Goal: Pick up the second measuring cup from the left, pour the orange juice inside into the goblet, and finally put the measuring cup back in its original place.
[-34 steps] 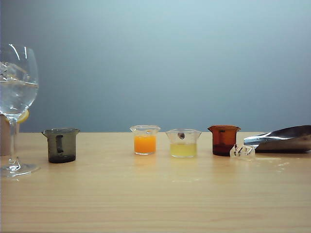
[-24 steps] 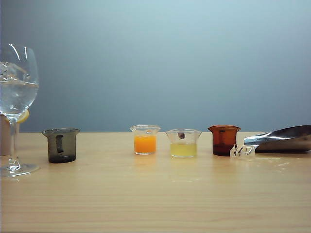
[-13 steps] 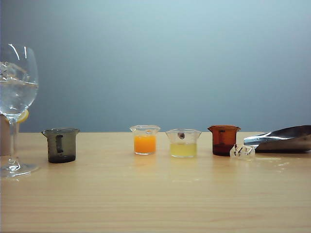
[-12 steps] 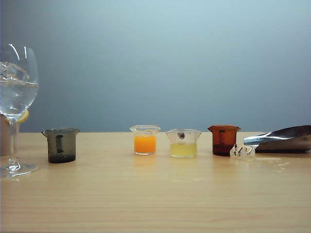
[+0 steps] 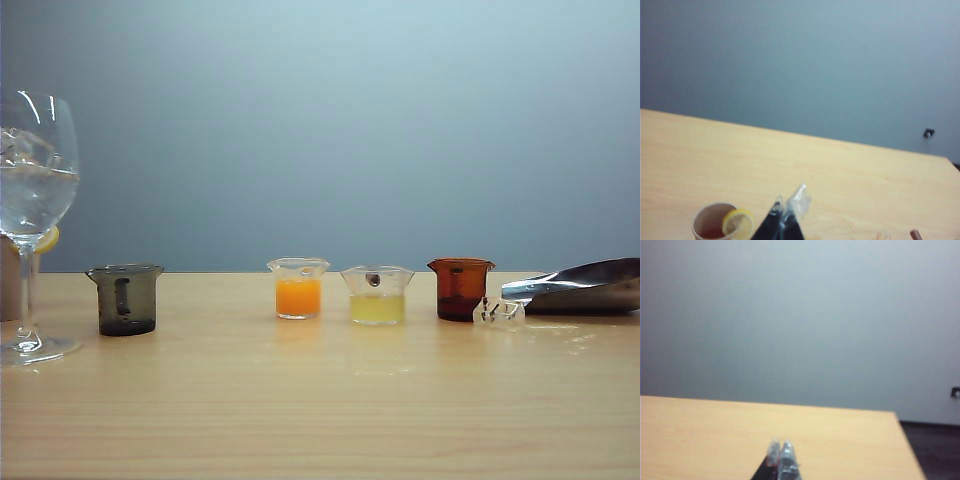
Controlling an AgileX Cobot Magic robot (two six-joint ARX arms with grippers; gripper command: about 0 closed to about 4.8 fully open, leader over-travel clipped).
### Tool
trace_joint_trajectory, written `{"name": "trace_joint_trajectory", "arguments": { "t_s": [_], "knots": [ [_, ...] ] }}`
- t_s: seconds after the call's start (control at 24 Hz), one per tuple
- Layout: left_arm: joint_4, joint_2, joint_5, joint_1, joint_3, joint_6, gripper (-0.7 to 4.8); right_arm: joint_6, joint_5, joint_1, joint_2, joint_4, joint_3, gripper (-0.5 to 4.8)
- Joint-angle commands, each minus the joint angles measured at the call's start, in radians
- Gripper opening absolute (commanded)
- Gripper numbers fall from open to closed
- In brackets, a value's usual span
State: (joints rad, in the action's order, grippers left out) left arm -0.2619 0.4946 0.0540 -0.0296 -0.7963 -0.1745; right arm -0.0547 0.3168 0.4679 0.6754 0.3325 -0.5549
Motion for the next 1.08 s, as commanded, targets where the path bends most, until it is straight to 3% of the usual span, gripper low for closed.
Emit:
{"name": "trace_joint_trajectory", "arguments": {
  "t_s": [0.04, 0.08, 0.21, 0.25, 0.46, 0.67, 1.04, 1.08],
  "knots": [
    [-0.008, 0.0, 0.018, 0.0, -0.004, -0.002, -0.06, -0.027, 0.246, 0.18, 0.104, 0.085, -0.005, -0.03],
    [-0.01, 0.0, 0.019, 0.0, -0.004, -0.002, -0.06, -0.022, 0.349, 0.283, 0.183, 0.144, -0.005, -0.03],
    [-0.013, 0.0, 0.02, -0.006, -0.005, -0.002, -0.06, -0.021, 0.43, 0.421, 0.375, 0.342, -0.005, -0.03],
    [-0.014, 0.0, 0.022, -0.006, -0.005, -0.002, -0.06, -0.022, 0.469, 0.464, 0.493, 0.48, -0.005, -0.03],
    [-0.014, 0.0, 0.038, -0.006, -0.006, -0.002, -0.06, -0.023, 0.475, 0.513, 0.903, 0.892, -0.041, -0.02],
    [-0.059, 0.0, 0.064, -0.006, -0.008, 0.002, -0.06, -0.014, 0.503, 0.513, 1.161, 0.901, -0.21, -0.02],
    [-0.073, 0.0, 0.066, -0.006, -0.008, 0.003, -0.06, 0.087, 0.531, 0.513, 1.38, 0.77, -0.444, 0.02],
    [-0.073, 0.0, 0.066, -0.006, -0.008, 0.002, -0.06, 0.166, 0.53, 0.51, 1.396, 0.734, -0.462, 0.97]
  ]
}}
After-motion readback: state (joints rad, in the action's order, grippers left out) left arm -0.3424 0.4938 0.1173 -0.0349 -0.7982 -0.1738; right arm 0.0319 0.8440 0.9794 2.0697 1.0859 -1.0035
